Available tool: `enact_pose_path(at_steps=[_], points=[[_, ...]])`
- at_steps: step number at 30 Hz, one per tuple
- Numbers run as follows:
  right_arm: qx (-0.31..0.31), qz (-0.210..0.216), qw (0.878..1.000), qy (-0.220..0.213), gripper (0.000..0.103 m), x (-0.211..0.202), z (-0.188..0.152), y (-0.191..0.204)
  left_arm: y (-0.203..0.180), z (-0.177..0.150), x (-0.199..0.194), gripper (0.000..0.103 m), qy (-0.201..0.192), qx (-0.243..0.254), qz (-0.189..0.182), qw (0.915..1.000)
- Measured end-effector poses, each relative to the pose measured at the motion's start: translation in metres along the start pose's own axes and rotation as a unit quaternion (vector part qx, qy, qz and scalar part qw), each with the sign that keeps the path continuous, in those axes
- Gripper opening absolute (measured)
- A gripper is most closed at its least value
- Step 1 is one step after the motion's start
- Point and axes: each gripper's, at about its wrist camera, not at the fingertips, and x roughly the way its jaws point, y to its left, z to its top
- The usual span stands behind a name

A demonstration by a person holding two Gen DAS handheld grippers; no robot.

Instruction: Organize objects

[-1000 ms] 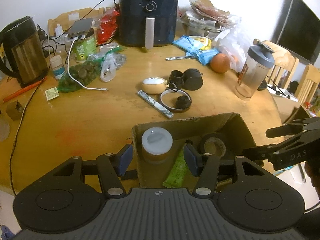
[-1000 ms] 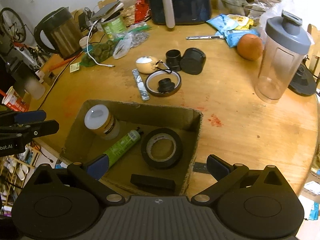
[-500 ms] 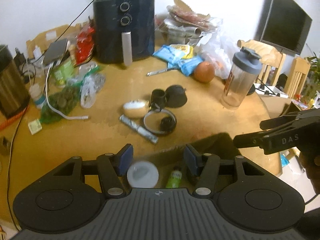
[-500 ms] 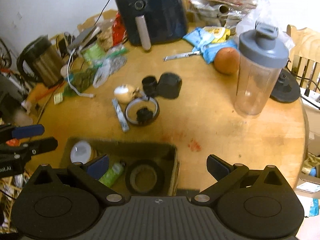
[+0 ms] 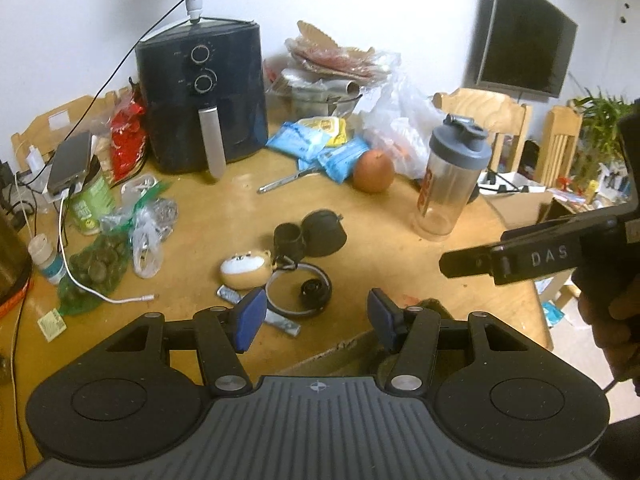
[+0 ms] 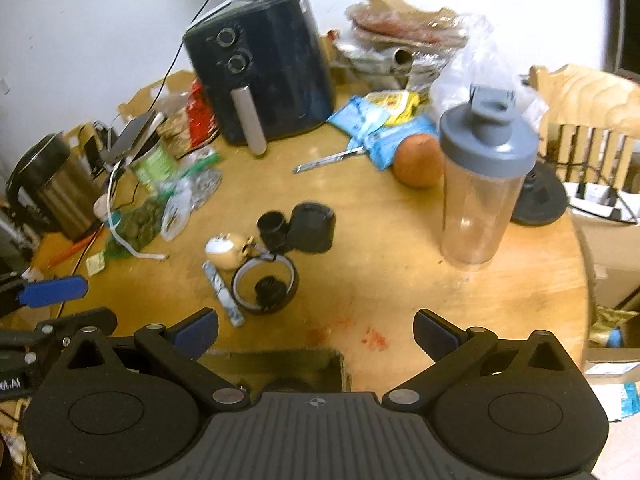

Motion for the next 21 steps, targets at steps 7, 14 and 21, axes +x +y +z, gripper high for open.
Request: enact_pose_path(at_steps=[7,14,21], points=[[0.000,-0.024,0.999,-0.027,0.103,-0.008,0.017,0.024,0.025,0.001,-0.007,0.055,-0.028,-0.009,-0.013,0.9995],[-0.013,-0.039,0.998,-0.044,0.103,-0.013,0.018,0.044,0.044,-0.006,-0.009,0.055,-0.023,-0.022,-0.020,0.9993],[-0.026,-0.047,0.997,-0.051,0.103,-0.018,0.010,0.043,0.049,-0.015,-0.015,0.055,-0.011,-0.026,-0.022,0.9994]])
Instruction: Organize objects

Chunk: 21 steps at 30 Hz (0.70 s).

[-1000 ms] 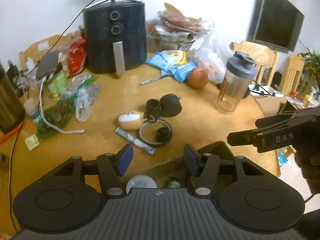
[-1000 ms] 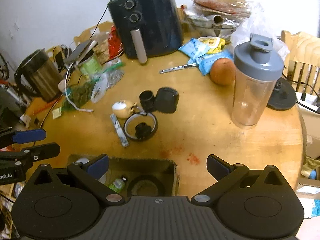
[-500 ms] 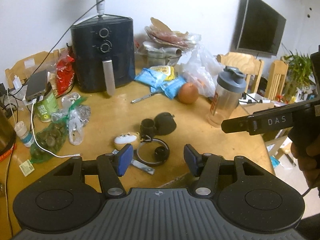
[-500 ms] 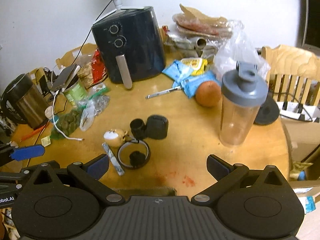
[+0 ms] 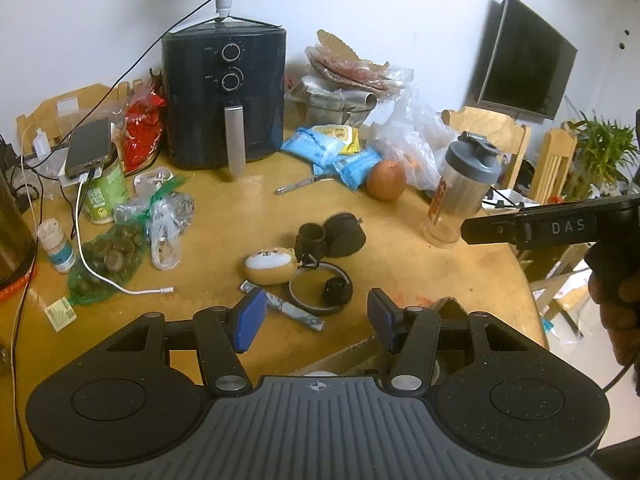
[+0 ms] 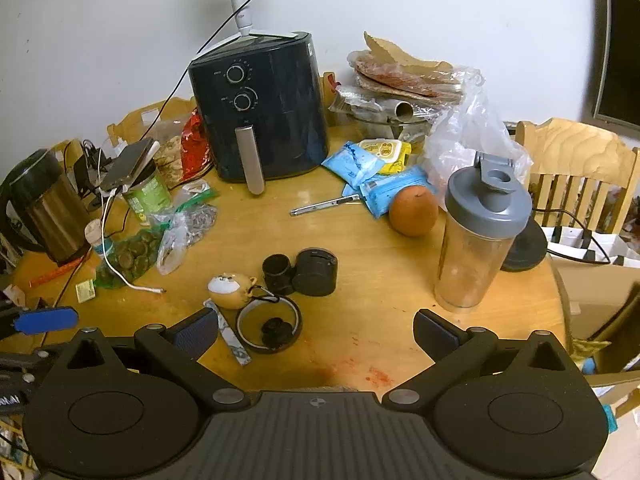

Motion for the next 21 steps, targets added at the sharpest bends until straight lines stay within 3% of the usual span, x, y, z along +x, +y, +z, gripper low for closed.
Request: enact_pose_path(at_steps=[5,21], points=[[-0.028,-0.005,1.000,0.005,0.103,0.007,-0.003,-0.007,0.002,-0.004,0.001,0.055,0.013,-0.010,0.017,0.9997],[-0.081,0.042,0.996,0.008,0.103,0.044,0.005,-0.040,0.001,-0.006,0.013,0.055,0.032,-0.078,0.086,0.9927]])
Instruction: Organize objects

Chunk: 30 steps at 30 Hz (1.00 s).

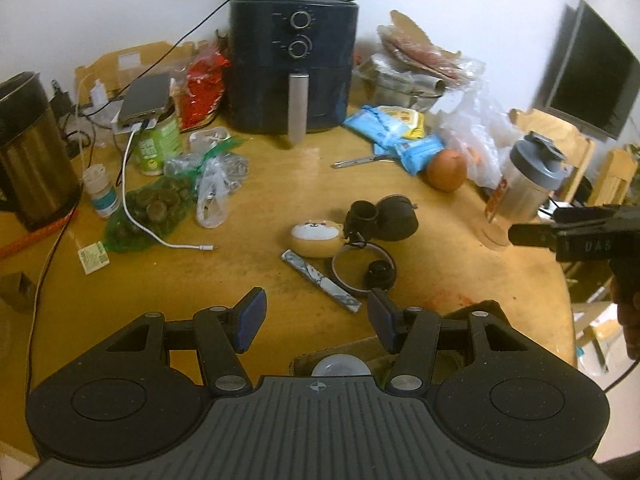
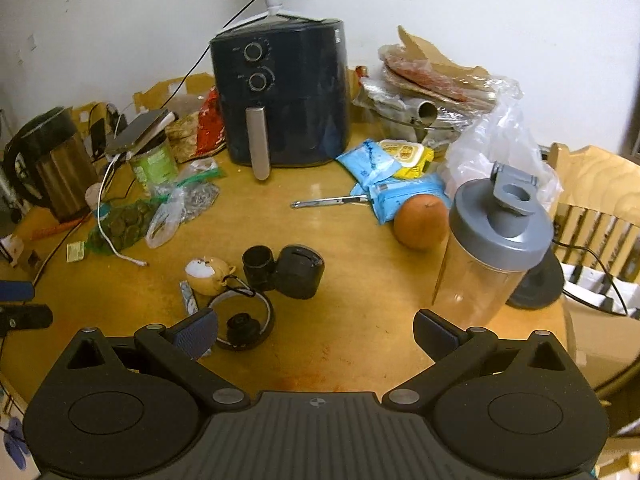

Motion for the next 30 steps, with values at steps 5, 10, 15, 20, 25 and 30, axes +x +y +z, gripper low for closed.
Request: enact_pose_path(at_steps=[5,10,15,20,25,30], points=[[-0.030,0.021,0.999,0.013,0.103,0.013,-0.001,-0.005,-0.007,-0.002,0.003,0.055,0.005,-0.007,0.018,0.9998],[-0.045,0.043,0.998,0.028,0.103,0.027,0.004,-0.008,-0.014,-0.003,0.008,0.055,0.015,-0.004,0.021,0.9997],[-0.028,0.064,0.997,0.040,0.103,0.047,0.009,-0.010,-0.017,-0.004,0.011,0.055,0.022,0.004,0.015,0.9996],[-0.024,0.066,0.996,0.053,0.103,0.070,0.015,-0.003,-0.011,-0.001,0.017,0.055,0.025,0.008,0.000,0.9997],[-0.028,0.055,0.996,0.058,0.102,0.095,0.020,0.004,-0.002,0.004,0.023,0.055,0.025,0.009,-0.012,0.9996],[-0.010,0.051,0.996,0.067,0.095,0.117,0.026,0.005,0.009,0.006,0.027,0.055,0.028,0.005,-0.016,0.9995]])
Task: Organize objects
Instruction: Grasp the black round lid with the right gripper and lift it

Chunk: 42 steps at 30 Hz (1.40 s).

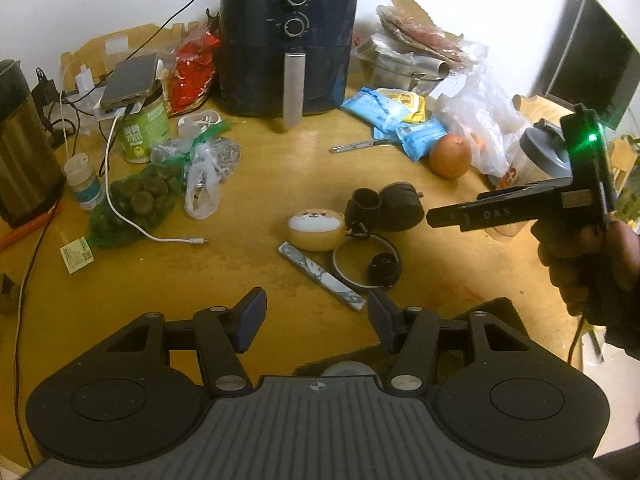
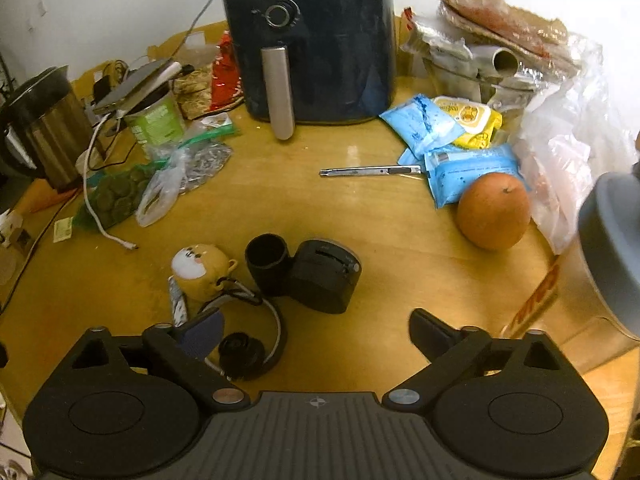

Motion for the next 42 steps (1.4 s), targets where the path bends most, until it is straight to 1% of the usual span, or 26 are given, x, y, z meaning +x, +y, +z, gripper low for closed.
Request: enact_pose_path(at_steps=[3,5,15,18,22,24,25,32,38,42], points=[[0.017,0.003,1.000,0.007,0.093,0.014,0.004,-0.002,0.008,0.001,0.002,0.055,0.003,-0.005,-0.001,1.0000],[0.031,0.005,0.999,0.013,0.090,0.023,0.007,-0.004,0.012,0.001,0.003,0.055,0.005,-0.009,-0.002,1.0000],[0.106,0.013,0.994,0.036,0.085,0.061,0.014,-0.022,0.030,0.002,0.004,0.055,0.009,-0.026,0.002,0.9996],[0.119,0.011,0.992,0.044,0.080,0.073,0.017,-0.025,0.031,0.001,0.002,0.055,0.010,-0.029,0.006,0.9995],[0.131,0.017,0.990,0.053,0.068,0.083,0.017,-0.026,0.034,-0.001,0.001,0.055,0.011,-0.034,0.012,0.9993],[0.131,0.016,0.990,0.054,0.061,0.085,0.016,-0.025,0.034,-0.001,0.001,0.055,0.011,-0.035,0.014,0.9992],[0.131,0.014,0.990,0.058,0.060,0.087,0.016,-0.025,0.034,-0.001,0.000,0.055,0.011,-0.035,0.014,0.9992],[0.123,0.008,0.991,0.059,0.059,0.080,0.017,-0.027,0.029,-0.001,-0.002,0.055,0.009,-0.029,0.013,0.9995],[0.084,-0.009,0.995,0.049,0.059,0.056,0.016,-0.029,0.022,-0.002,-0.001,0.055,0.008,-0.022,0.007,0.9997],[0.052,-0.021,0.998,0.041,0.059,0.041,0.010,-0.029,0.017,-0.002,-0.001,0.055,0.007,-0.019,0.004,0.9998]])
